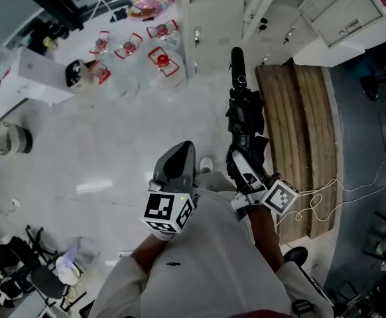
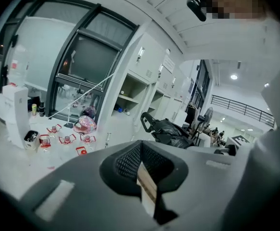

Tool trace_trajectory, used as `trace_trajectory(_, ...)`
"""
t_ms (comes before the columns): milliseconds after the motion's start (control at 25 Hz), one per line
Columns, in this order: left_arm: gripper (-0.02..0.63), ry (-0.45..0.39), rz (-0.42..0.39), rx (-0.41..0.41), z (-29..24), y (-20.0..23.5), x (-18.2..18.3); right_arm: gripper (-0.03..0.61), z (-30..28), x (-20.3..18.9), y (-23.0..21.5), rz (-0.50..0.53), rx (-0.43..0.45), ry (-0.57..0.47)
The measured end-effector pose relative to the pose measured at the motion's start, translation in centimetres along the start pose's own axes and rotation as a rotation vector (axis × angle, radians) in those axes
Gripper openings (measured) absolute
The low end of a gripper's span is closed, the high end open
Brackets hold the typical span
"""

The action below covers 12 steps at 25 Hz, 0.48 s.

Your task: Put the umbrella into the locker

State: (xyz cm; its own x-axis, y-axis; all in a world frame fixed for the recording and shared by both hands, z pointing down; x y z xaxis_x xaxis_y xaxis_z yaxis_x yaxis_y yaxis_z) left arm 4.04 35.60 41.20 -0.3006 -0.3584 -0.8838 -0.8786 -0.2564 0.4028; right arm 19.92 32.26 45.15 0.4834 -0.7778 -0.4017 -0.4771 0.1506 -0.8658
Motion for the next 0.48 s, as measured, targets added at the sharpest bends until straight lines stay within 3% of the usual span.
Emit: trace_trajectory(480, 0.012, -0.054, -0.033, 0.064, -0.2, -1.9, 1.1, 0.25, -1.0, 2.0, 0.3, 0.075, 0.031, 0.019)
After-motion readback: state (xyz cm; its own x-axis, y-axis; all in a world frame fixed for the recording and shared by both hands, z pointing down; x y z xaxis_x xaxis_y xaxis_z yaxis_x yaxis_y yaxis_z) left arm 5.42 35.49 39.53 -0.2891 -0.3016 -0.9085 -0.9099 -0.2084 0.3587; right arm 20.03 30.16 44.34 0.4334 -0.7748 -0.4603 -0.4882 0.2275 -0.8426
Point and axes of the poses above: the fingertips, and each gripper's own axes: z backward along the fingers, y to its left, x out of its top, the point moved 3 cm from there along z, backward along the fingers, and after that the axes turned 9 degrees about -x, right-handed, at the moved point
